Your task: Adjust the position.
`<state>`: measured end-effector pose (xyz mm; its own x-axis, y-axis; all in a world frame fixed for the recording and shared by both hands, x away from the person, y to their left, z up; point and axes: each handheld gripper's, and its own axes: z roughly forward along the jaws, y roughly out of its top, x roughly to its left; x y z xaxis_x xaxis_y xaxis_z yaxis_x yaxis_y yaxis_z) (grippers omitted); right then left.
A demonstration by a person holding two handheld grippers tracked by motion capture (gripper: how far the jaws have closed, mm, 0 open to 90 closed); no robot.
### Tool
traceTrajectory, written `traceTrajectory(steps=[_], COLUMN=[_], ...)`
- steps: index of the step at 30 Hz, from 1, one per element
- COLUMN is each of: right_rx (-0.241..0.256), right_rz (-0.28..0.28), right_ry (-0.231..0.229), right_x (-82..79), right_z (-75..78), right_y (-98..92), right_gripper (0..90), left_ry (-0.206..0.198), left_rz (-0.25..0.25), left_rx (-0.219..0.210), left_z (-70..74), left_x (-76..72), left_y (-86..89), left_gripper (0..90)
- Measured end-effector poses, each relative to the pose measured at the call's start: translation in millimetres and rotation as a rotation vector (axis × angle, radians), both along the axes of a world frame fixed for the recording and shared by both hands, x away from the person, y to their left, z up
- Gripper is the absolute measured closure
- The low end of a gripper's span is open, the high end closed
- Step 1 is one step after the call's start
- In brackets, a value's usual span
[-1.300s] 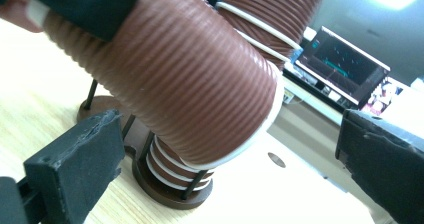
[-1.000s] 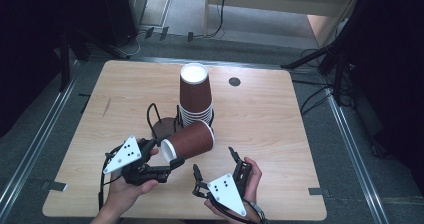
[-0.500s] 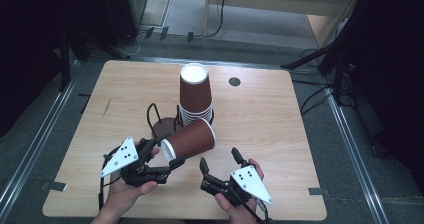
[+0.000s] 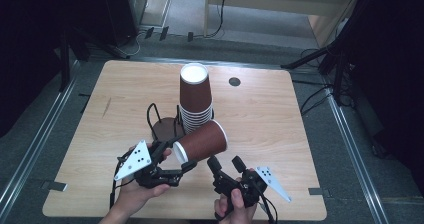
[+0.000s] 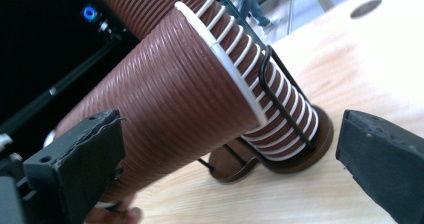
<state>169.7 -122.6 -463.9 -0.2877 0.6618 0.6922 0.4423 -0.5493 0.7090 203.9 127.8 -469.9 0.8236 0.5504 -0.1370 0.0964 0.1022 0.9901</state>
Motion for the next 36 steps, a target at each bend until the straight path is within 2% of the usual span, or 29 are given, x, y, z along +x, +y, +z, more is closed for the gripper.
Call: traceTrajectory(steps=[2,3,4,5,6,7,8,9,10,11,15,16,17,18,20,21,22,25,29,34,36], right_rx=[0.055,0.055,0.12,0.12,0.179,0.21,0.21,0.258,0.258,0.3,0.395,0.395,0.45,0.474,0.511,0.511,0.547,0.59,0.624,0.63,0.65], right_rz=[-0.009,-0.009,-0.017,-0.017,-0.025,-0.028,-0.028,-0.037,-0.037,-0.045,-0.071,-0.071,-0.073,-0.073,-0.079,-0.079,-0.081,-0.094,-0.111,-0.118,-0.115], right_ry=[0.031,0.031,0.072,0.072,0.122,0.14,0.14,0.175,0.175,0.2,0.276,0.276,0.311,0.322,0.33,0.33,0.34,0.346,0.344,0.348,0.352], right_x=[0.5,0.5,1.7,1.7,3.4,4.4,4.4,5.8,5.8,7.8,10.5,10.5,12.9,13.5,14.6,14.6,16.0,19.4,23.3,26.0,28.7], right_z=[0.7,0.7,1.7,1.7,2.6,2.8,2.8,3.7,3.7,3.6,3.4,3.4,1.0,0.3,-1.3,-1.3,-0.9,-0.2,-0.6,-1.7,-2.2], right_y=[-2.1,-2.1,-5.3,-5.3,-9.1,-11.0,-11.0,-14.2,-14.2,-16.9,-18.7,-18.7,-17.9,-17.1,-15.4,-15.4,-14.6,-14.6,-14.8,-13.7,-15.4], right_gripper=[0.0,0.0,0.0,0.0,0.0,0.0,0.0,0.0,0.0,0.0,0.0,0.0,0.0,0.0,0.0,0.0,0.0,0.0,0.0,0.0,0.0], left_ry=[-0.004,-0.004,-0.004,-0.004,-0.003,-0.002,-0.002,-0.003,-0.003,-0.004,-0.001,-0.004,-0.006,-0.006,-0.015,-0.015,-0.016,-0.017,-0.029,-0.035,-0.042], left_rz=[-0.003,-0.003,-0.009,-0.009,-0.013,-0.016,-0.016,-0.022,-0.022,-0.018,-0.017,-0.017,-0.019,-0.019,-0.023,-0.023,-0.03,-0.036,-0.044,-0.051,-0.056], left_rx=[0.007,0.007,0.001,0.001,-0.009,-0.009,-0.009,-0.009,-0.009,-0.005,-0.011,-0.009,-0.016,-0.016,-0.014,-0.014,-0.015,-0.011,0.009,0.023,0.029], left_z=[-1.6,-1.6,-2.2,-2.2,-2.4,-2.8,-2.8,-4.6,-4.6,-6.6,-8.1,-8.3,-8.0,-8.0,-7.3,-7.3,-7.5,-7.8,-9.0,-9.4,-9.7], left_x=[0.9,0.9,1.7,1.7,3.0,3.5,3.5,4.4,4.4,5.2,6.1,6.5,6.7,6.7,7.4,7.4,8.0,8.3,7.9,6.8,6.2], left_y=[-4.6,-4.6,-9.0,-9.0,-13.0,-14.7,-14.7,-18.1,-18.1,-20.8,-23.8,-24.6,-26.9,-26.9,-30.4,-30.4,-33.0,-35.8,-42.2,-45.4,-47.2], left_gripper=[24.0,24.0,24.0,24.0,24.0,24.0,24.0,24.0,24.0,24.0,24.0,24.0,24.0,24.0,24.0,24.0,24.0,24.0,24.0,24.0,24.0])
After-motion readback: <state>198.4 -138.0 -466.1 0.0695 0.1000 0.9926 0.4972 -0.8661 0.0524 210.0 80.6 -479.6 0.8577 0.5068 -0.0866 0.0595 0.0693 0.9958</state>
